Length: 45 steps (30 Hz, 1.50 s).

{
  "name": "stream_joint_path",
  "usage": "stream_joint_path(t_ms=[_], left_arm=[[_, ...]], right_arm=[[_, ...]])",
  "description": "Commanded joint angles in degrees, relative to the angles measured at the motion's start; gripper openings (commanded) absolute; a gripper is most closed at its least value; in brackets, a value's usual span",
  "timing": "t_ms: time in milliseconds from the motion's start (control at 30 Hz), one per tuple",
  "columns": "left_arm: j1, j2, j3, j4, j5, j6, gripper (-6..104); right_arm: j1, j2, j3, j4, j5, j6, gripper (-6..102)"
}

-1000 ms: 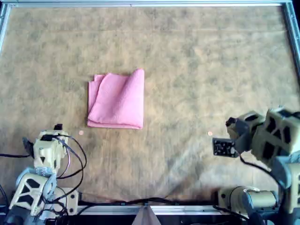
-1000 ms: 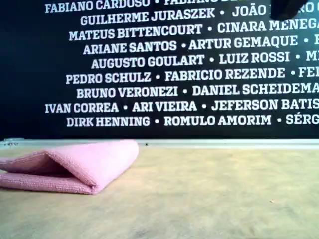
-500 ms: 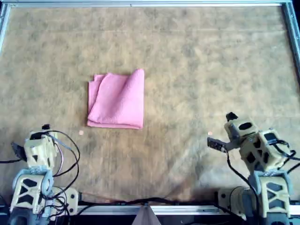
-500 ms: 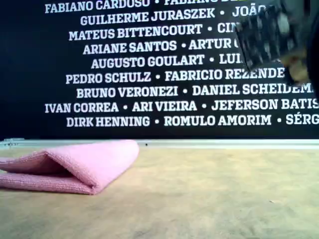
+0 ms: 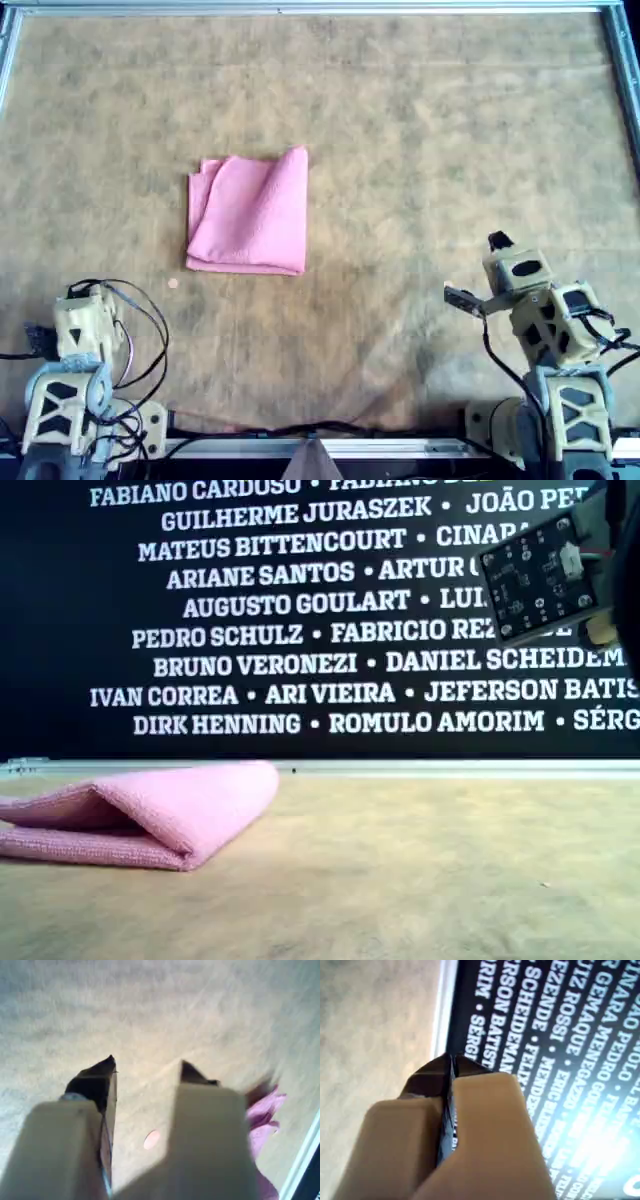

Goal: Fold a cloth

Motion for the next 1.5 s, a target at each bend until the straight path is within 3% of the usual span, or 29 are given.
stream_joint_path(t_ms=[0, 133, 367, 633, 1467], left_arm=[[1.5, 0.9, -0.9, 0.2, 1.4, -0.6, 17], [1.5, 0.9, -0.9, 0.1, 1.6, -0.5, -4], [2.4, 0.7, -0.9, 0.8, 1.5, -0.5, 0], [1.6, 0.4, -0.9, 0.8, 1.4, -0.4, 0], [1.6, 0.4, -0.9, 0.8, 1.5, -0.4, 0]], right_arm=[[-0.5, 2.6, 0.6, -2.9, 0.1, -0.09, 0], [-0.6, 2.6, 0.6, -1.8, 0.1, 0.62, 0], [-0.5, 2.6, 0.6, 19.0, 0.1, 0.0, 0], [-0.4, 2.6, 0.6, 30.8, 0.1, 0.0, 0], [-0.1, 2.5, 0.6, 31.0, 0.1, -0.09, 0]])
